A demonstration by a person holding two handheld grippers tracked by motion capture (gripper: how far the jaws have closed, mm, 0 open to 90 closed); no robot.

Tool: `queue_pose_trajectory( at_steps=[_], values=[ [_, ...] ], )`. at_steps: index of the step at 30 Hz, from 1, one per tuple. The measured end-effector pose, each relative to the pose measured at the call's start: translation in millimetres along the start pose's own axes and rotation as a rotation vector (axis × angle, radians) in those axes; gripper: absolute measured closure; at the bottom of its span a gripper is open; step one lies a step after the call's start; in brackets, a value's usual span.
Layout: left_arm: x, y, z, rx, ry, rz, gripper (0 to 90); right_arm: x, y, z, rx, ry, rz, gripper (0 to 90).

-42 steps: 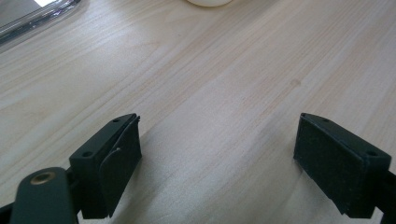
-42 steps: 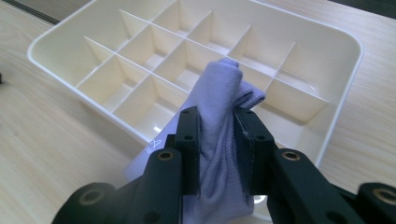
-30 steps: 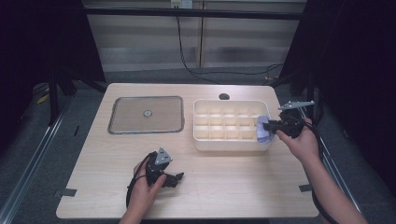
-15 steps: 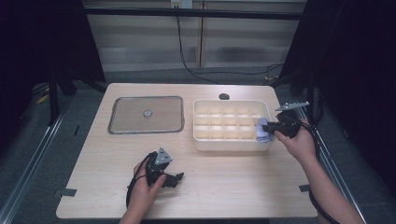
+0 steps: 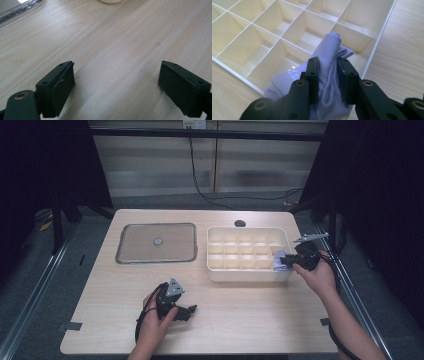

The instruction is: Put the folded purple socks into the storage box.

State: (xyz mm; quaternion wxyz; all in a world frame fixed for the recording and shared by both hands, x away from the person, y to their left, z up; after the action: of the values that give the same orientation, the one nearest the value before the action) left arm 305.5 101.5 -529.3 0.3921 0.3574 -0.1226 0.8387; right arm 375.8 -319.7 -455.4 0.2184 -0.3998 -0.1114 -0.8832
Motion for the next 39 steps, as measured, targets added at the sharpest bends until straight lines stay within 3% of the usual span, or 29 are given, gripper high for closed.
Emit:
queue_pose_trajectory(
  at_steps=[2, 8, 16, 39],
  values=[
    [0.0, 0.0, 0.0, 0.000, 0.000, 0.000, 13.1, -0.5, -0.5, -1.0, -0.014, -0.003, 0.006, 72.3],
    [0.0, 0.0, 0.0, 0.000, 0.001, 0.000, 13.1, -1.0, -0.6, -1.3, 0.011, -0.018, -0.013, 72.4],
    [0.0, 0.0, 0.0, 0.000, 0.000, 0.000, 13.1, -4.5, -1.3, -4.8, 0.005, -0.041, -0.012, 72.4],
    [0.0, 0.0, 0.0, 0.000, 0.000, 0.000, 13.1, -10.5, -4.7, -4.5, 0.057, -0.099, -0.029, 73.1]
  ],
)
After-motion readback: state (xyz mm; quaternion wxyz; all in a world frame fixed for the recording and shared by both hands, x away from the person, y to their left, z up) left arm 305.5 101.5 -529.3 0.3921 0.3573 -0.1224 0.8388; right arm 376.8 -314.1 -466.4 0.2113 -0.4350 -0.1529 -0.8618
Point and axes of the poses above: each handheld gripper's, and its own axes: x roughly backward along the jaws, z roughly out of its top, y roughly to its right, the point moved 3 cm from there along -x, roughly forward along the jaws, and after that the axes turned 5 degrees about x, right-handed, at the moved point
